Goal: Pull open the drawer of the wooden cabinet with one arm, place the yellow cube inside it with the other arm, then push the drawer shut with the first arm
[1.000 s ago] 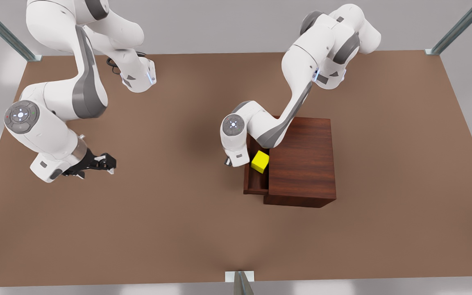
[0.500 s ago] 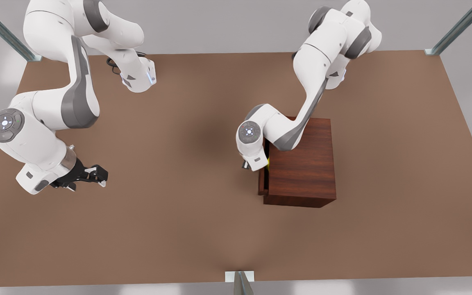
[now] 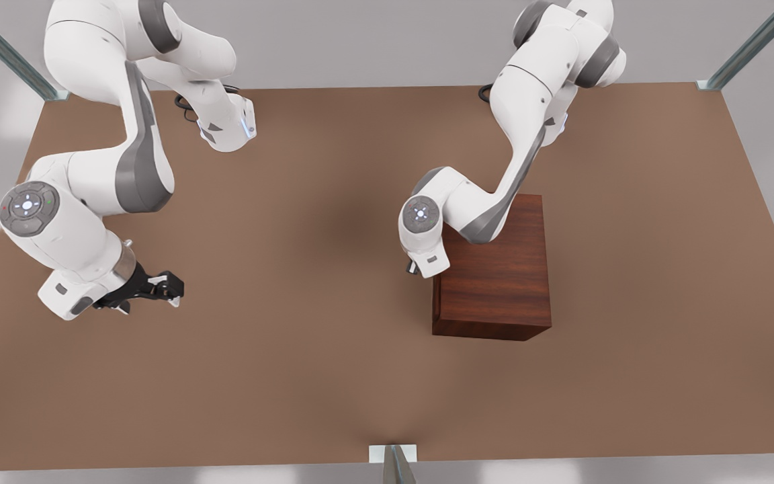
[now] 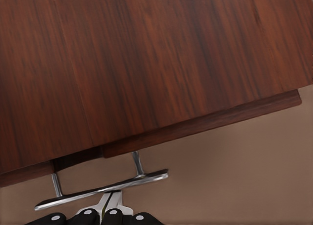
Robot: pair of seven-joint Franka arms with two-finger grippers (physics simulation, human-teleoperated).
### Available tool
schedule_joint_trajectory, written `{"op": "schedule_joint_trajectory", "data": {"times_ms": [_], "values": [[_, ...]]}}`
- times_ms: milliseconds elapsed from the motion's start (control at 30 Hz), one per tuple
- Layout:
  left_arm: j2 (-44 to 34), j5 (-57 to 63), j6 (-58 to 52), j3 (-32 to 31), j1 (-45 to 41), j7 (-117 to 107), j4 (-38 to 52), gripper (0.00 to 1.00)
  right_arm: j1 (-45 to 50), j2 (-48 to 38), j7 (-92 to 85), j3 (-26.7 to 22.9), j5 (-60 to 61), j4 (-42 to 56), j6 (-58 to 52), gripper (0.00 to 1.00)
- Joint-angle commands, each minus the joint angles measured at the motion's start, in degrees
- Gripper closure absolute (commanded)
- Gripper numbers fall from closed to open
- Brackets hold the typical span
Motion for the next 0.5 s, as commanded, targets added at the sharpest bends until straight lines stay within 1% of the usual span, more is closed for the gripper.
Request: {"op": "schedule_joint_trajectory", "data": {"times_ms": [0, 267, 333, 367, 400, 433, 467], "values": [[-0.1, 0.0, -0.1, 0.0, 0.3, 4.2, 0.0, 0.79, 0.1, 0.0, 0.0, 0.1, -1.1, -0.1, 0.1, 0.0], [-0.4, -0.6, -0.3, 0.0, 0.3, 4.6, 0.0, 0.79, 0.6, 0.0, 0.6, 0.7, -0.8, 0.6, 0.2, 0.0], [-2.7, -5.1, -0.5, -0.1, -0.6, 4.1, 0.4, 0.79, 0.6, 0.0, 0.6, 0.7, -0.8, 0.6, 0.3, 0.0], [-5.1, -6.1, -2.6, -0.2, -0.5, 4.8, 1.8, 0.79, 0.7, -0.1, 0.8, 0.7, -0.5, 0.6, 0.3, 0.0], [-5.7, -7.4, -6.9, -0.2, 1.9, 8.9, 5.6, 0.71, 0.7, -0.3, 0.8, 0.9, -0.5, 0.6, 0.2, 0.0], [-5.6, -9.2, -13.2, 0.0, 5.8, 19.7, 9.9, 0.07, 0.8, -0.3, 1.2, 1.4, -0.4, 0.6, 0.1, 0.0], [-5.6, -8.3, -16.7, 0.3, 8.5, 32.7, 11.1, 0.0, 0.8, -0.3, 2.5, 2.3, -0.3, 0.5, 0.2, 0.0]]}}
